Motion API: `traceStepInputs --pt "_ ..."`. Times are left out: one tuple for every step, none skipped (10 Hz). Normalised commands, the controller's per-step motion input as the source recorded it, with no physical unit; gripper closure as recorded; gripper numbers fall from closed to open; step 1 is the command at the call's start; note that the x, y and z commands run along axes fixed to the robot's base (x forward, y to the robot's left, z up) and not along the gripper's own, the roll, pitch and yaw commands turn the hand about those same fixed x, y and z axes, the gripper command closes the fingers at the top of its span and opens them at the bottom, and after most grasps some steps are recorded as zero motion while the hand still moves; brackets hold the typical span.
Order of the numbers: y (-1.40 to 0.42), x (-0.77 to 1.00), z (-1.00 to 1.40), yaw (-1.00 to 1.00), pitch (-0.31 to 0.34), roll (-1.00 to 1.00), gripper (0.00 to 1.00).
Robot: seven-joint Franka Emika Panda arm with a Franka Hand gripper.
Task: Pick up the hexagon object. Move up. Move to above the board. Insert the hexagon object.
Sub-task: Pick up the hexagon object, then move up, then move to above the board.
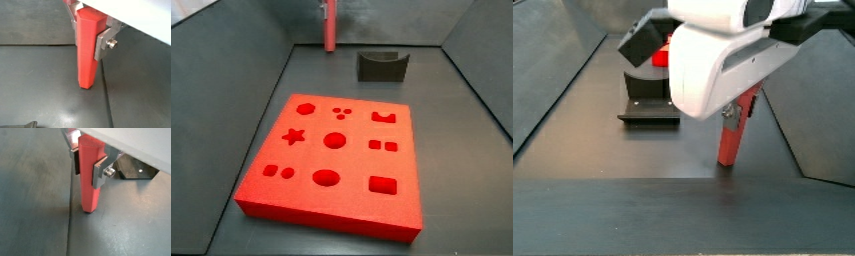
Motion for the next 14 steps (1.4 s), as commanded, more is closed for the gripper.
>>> traceStepInputs --pt "0.00 0.00 0.00 0.00 0.000 0.00 1.00" --pt "0.00 0.00 0.00 0.00 0.000 0.00 1.00" --pt "0.00 0.00 0.83 0.00 0.000 0.00 1.00" --pt "-0.09 -0.01 0.78 -0.04 0.024 -0.02 1.00" --pt "-0.08 -0.03 0.64 -0.04 0.051 0.00 1.00" --pt "-0.05 -0.02 0.49 -0.03 0.060 0.02 1.00" --pt "-0.02 -0.02 0.28 -0.02 0.076 0.05 1.00" --pt "-0.01 -0.01 0.17 -0.01 0.086 0.06 1.00" --pt "0.01 -0.12 1.00 0.33 -0.262 0.03 1.00" --pt "0.01 -0.12 1.00 0.33 -0.257 0.02 1.00" --pt "0.01 -0.13 1.00 0.22 -0.199 0.02 1.00" --pt "0.01 -0.12 1.00 0.15 -0.136 0.02 1.00" --pt "0.00 -0.11 1.00 0.10 -0.035 0.03 1.00" --pt "0.01 -0.11 1.00 0.08 0.011 0.03 1.00"
